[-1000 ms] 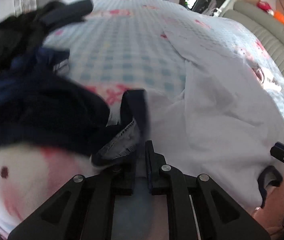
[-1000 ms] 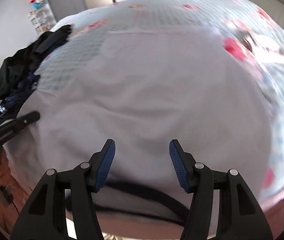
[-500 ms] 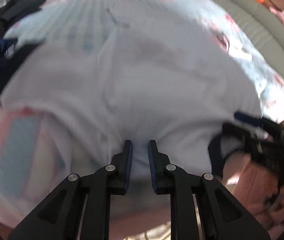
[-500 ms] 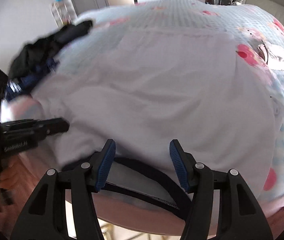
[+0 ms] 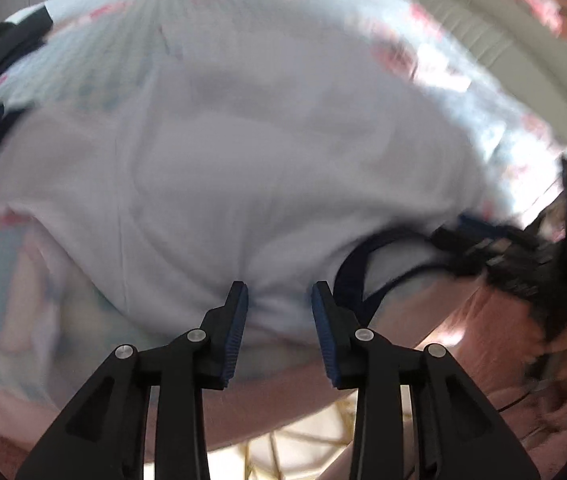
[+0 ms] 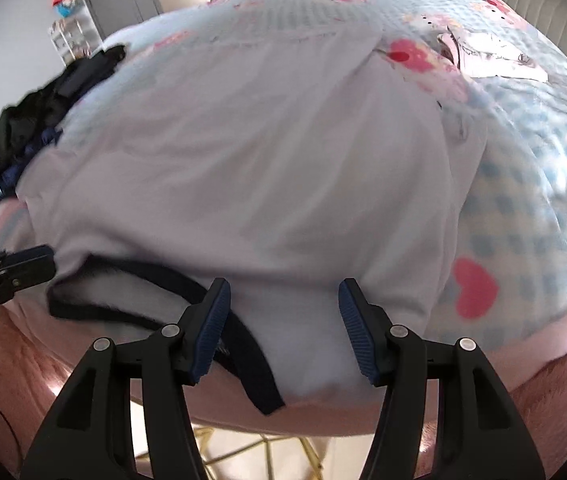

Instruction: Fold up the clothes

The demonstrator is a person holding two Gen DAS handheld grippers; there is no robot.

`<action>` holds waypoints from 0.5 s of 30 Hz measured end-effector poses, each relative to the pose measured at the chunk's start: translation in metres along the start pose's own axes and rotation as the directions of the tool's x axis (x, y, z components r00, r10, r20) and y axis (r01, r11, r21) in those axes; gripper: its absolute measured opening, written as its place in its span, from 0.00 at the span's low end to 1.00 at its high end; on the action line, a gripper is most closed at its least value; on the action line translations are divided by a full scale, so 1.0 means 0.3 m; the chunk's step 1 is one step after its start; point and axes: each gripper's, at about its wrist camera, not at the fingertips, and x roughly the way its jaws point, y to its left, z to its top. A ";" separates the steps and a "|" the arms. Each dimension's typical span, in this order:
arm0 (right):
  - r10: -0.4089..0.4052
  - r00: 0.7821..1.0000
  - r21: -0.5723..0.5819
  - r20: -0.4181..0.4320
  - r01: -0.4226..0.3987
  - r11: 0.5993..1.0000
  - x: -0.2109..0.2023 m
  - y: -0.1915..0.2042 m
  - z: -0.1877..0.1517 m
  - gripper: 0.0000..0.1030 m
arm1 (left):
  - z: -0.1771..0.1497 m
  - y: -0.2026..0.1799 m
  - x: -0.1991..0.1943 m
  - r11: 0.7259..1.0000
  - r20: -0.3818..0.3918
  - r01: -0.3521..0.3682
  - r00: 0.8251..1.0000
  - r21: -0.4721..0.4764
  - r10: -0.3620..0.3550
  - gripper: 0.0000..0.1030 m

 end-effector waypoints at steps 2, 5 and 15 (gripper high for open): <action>-0.007 1.000 -0.024 -0.002 0.007 1.000 -0.011 0.001 -0.014 0.56 | -0.036 0.011 0.003 0.999 -0.007 0.021 1.000 -0.030 -0.021 0.35; 0.095 0.995 -0.006 0.024 -0.095 0.995 -0.041 -0.020 -0.034 0.56 | -0.086 0.051 -0.029 0.995 -0.036 0.077 0.996 -0.064 -0.079 0.38; -0.007 0.986 0.331 0.167 -0.049 0.942 -0.152 -0.282 0.001 0.56 | 0.096 -0.151 -0.125 0.992 0.126 0.094 0.987 0.084 -0.104 0.38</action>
